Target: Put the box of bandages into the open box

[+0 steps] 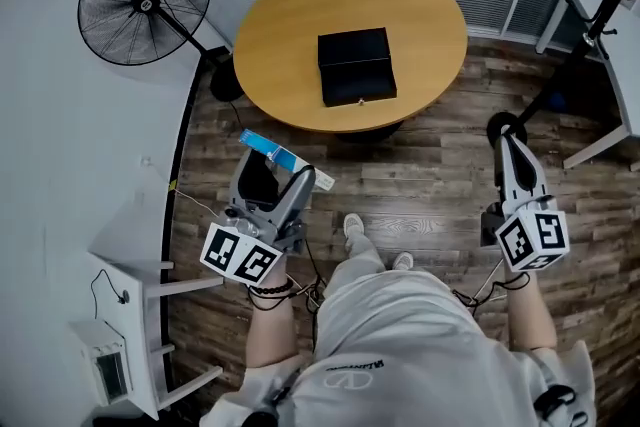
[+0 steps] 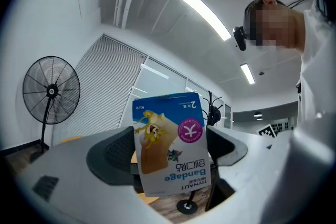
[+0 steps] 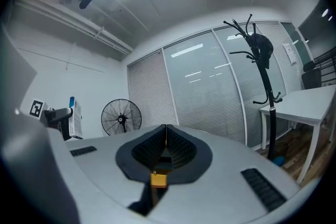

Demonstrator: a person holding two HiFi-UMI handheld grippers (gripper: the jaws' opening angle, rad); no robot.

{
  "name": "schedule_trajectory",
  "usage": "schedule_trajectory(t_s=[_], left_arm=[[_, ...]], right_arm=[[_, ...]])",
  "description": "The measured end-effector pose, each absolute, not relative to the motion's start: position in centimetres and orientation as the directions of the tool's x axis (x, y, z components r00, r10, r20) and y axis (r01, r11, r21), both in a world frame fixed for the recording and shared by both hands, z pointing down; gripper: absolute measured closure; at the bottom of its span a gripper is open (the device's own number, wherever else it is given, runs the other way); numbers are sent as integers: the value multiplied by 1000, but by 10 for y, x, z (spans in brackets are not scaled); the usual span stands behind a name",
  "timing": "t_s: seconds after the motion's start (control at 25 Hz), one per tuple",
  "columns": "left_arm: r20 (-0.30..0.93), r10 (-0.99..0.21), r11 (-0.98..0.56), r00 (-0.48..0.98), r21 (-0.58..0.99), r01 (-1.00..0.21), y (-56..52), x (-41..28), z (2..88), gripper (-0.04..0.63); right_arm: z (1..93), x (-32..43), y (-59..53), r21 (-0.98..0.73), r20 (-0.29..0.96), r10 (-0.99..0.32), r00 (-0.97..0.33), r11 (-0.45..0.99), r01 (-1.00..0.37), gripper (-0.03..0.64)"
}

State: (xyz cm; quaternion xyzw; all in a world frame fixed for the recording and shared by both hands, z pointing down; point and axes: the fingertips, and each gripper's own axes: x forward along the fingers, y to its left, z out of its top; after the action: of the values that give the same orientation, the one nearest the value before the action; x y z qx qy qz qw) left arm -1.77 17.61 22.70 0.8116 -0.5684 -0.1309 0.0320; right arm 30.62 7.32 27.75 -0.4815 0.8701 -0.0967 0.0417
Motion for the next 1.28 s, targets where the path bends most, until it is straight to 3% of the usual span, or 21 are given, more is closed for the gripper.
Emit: schedule_trajectory(t_s=[0.52,0.92,1.28], left_arm=[[-194,-920,-381,339,253,-889,116,-91,244,167],[-192,-884,-467,427,287,-837,43,-166,259,167],[-183,-836,-548,518,332,-767,1,-190,282,167]], right_arm=[[280,232,27,-167,54,-852,-520,506,-846,600],[283,146,-27,-141,87,-876,-475,461,-876,600],[286,91,-50,-115,107,-886,-451,439,-891,600]])
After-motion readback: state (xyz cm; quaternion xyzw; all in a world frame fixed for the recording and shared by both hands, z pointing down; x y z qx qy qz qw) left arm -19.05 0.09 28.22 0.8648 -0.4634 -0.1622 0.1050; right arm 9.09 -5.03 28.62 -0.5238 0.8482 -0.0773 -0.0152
